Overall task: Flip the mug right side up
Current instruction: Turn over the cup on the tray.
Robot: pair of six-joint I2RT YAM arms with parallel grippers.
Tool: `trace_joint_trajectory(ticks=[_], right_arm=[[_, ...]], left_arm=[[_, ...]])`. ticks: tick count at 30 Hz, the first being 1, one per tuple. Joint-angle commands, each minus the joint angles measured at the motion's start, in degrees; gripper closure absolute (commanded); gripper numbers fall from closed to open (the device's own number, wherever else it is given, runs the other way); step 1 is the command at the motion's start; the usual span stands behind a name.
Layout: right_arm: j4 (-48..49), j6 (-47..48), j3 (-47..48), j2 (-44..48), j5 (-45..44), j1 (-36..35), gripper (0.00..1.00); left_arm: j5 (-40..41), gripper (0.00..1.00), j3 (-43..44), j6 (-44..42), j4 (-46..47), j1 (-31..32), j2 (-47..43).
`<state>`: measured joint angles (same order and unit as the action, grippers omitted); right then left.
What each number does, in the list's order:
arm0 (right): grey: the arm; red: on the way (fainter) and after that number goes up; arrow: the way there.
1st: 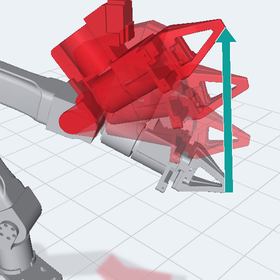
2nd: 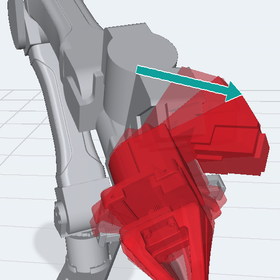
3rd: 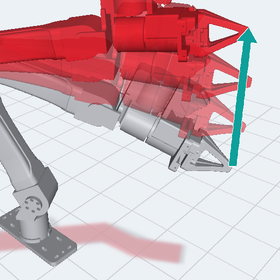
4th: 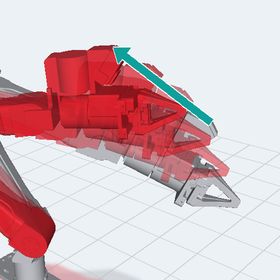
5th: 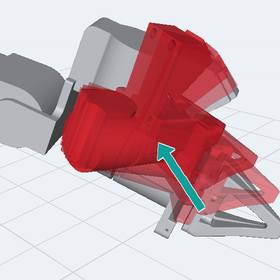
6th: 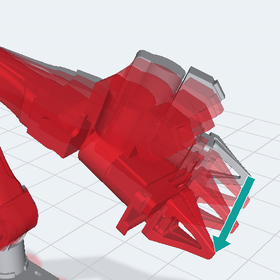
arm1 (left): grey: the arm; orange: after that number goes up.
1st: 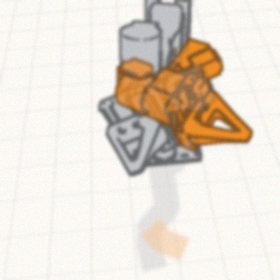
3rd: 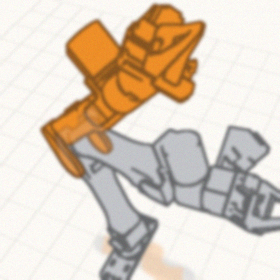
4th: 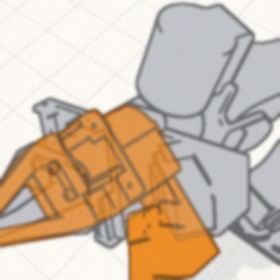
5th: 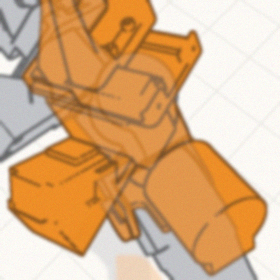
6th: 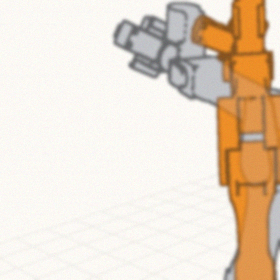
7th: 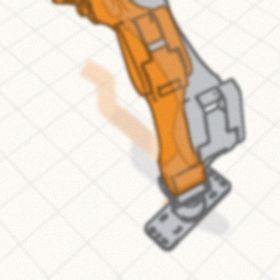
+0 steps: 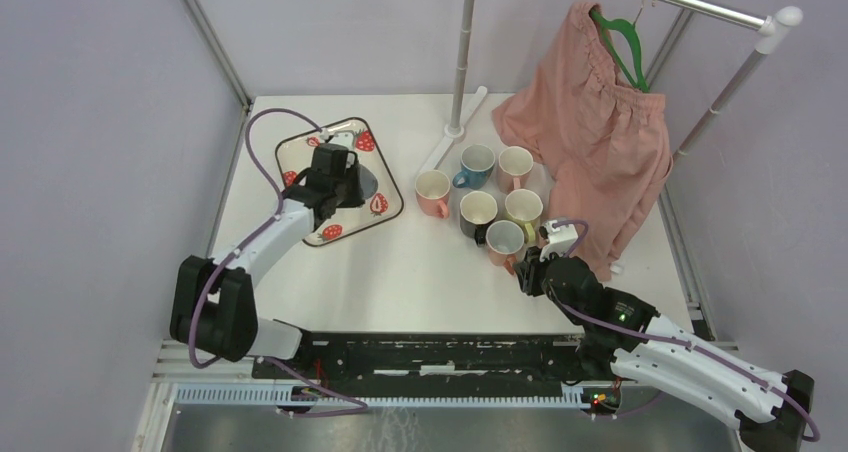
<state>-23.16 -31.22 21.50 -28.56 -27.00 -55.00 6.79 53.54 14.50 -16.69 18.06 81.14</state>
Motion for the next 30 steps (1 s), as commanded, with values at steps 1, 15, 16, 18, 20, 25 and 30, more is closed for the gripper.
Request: trace_joint_trajectory(ticks=[1,15,16,18,20,25,30], right_arm=[[2.0,0.4,0.0,0.9,-0.6,0.0,0.67],[12.8,-4.5,0.2,2.6,4.8,0.0,0.63],[14.5,-5.0,0.1,2.3,5.6,0.0,0.62],[17.7,-6.0,-0.1,1.5,7.6,0.0,0.61],[21.1,-7.1,-0.1,0.1,9.2,0.0,0.6],[30.4,-9.6,0.0,-4.3,13.5,0.0,0.59],[40.8,-12.2,-0.6,-8.0,16.8,0.0,0.56]], left_arm=[[-4.3,0.98,-2.1,0.9,8.4,-0.1,-6.9],[-21.2,0.98,-12.3,18.9,24.7,-0.2,-23.8],[-21.7,0.98,-12.9,19.7,25.4,-0.2,-25.0],[-22.9,0.98,-14.3,21.4,27.2,-0.3,-27.6],[-24.4,0.98,-15.9,23.6,29.8,-0.2,-30.3],[-28.4,0.98,-21.1,29.3,38.1,-0.3,-34.4],[-30.7,0.98,-26.3,37.0,49.4,-0.2,-36.8]])
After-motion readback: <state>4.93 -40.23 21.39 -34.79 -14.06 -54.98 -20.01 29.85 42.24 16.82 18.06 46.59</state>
